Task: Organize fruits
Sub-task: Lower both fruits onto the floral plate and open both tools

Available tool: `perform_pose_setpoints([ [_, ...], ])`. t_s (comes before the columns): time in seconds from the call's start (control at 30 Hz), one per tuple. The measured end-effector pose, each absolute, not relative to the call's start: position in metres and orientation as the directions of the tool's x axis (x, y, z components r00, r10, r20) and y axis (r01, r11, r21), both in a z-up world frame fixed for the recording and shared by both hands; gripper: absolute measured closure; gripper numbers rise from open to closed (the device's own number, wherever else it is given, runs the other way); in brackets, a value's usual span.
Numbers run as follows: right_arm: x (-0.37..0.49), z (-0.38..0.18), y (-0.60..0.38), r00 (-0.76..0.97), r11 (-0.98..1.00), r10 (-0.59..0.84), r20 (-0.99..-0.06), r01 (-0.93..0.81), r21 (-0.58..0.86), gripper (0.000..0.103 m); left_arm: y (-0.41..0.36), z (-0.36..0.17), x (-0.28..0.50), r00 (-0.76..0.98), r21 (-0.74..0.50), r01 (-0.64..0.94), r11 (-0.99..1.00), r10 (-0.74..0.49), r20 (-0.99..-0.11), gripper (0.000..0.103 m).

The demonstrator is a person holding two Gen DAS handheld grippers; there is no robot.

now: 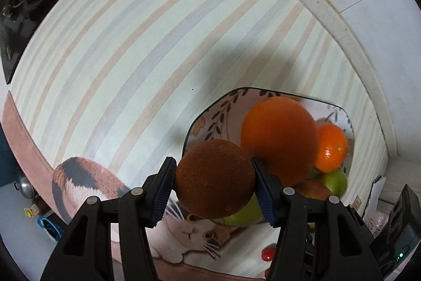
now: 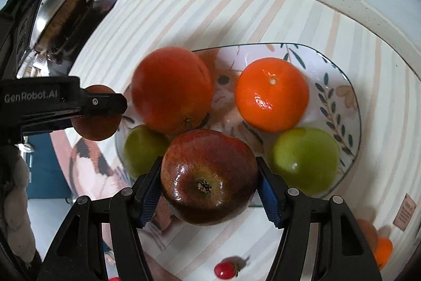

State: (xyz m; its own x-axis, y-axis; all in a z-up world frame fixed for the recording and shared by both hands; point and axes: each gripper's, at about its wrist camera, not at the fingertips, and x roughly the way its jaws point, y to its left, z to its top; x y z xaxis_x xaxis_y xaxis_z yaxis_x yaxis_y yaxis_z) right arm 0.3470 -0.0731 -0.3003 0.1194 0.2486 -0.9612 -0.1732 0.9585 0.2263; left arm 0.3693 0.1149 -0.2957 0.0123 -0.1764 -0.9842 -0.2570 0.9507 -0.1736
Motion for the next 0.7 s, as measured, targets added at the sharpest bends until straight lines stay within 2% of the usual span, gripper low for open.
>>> perform_pose_setpoints([
  [0.1,0.348,-0.302,-0.065,0.113,0.959,0.237,-0.965,-0.186,0.214,0.035,0.117,-0.295,0.372,0.025,-0.153,-0.253,0.955,-0.152,-0.988,0.048],
  [0.3,0.352,-0.304,-0.068,0.104,0.963,0.237,-0.966,-0.154,0.22,0.034,0.118,-0.309,0.371,-0.018,-0.168,-0.276,0.946,-0.18,-0.984,0.048],
  [0.5,0.354,-0.293,-0.076,0.118,0.962,0.251,-0.961,-0.144,0.234,0.02,0.11,-0.31,0.367,-0.018,-0.166,-0.249,0.954,-0.176,-0.984,0.045],
  [0.53,0.354,-0.29,-0.077,0.12,0.961,0.254,-0.96,-0.14,0.237,0.017,0.11,-0.308,0.367,-0.016,-0.164,-0.244,0.956,-0.173,-0.985,0.039],
  [0.57,0.354,-0.288,-0.078,0.122,0.961,0.257,-0.959,-0.137,0.24,0.016,0.11,-0.306,0.367,-0.014,-0.158,-0.24,0.958,-0.166,-0.986,0.028],
  [0.63,0.353,-0.283,-0.08,0.123,0.96,0.263,-0.957,-0.133,0.247,0.013,0.111,-0.3,0.368,0.006,-0.158,-0.242,0.957,-0.162,-0.987,0.018],
  [0.7,0.352,-0.276,-0.082,0.123,0.961,0.257,-0.958,-0.134,0.241,0.01,0.112,-0.29,0.363,0.026,-0.156,-0.244,0.957,-0.154,-0.988,0.018],
])
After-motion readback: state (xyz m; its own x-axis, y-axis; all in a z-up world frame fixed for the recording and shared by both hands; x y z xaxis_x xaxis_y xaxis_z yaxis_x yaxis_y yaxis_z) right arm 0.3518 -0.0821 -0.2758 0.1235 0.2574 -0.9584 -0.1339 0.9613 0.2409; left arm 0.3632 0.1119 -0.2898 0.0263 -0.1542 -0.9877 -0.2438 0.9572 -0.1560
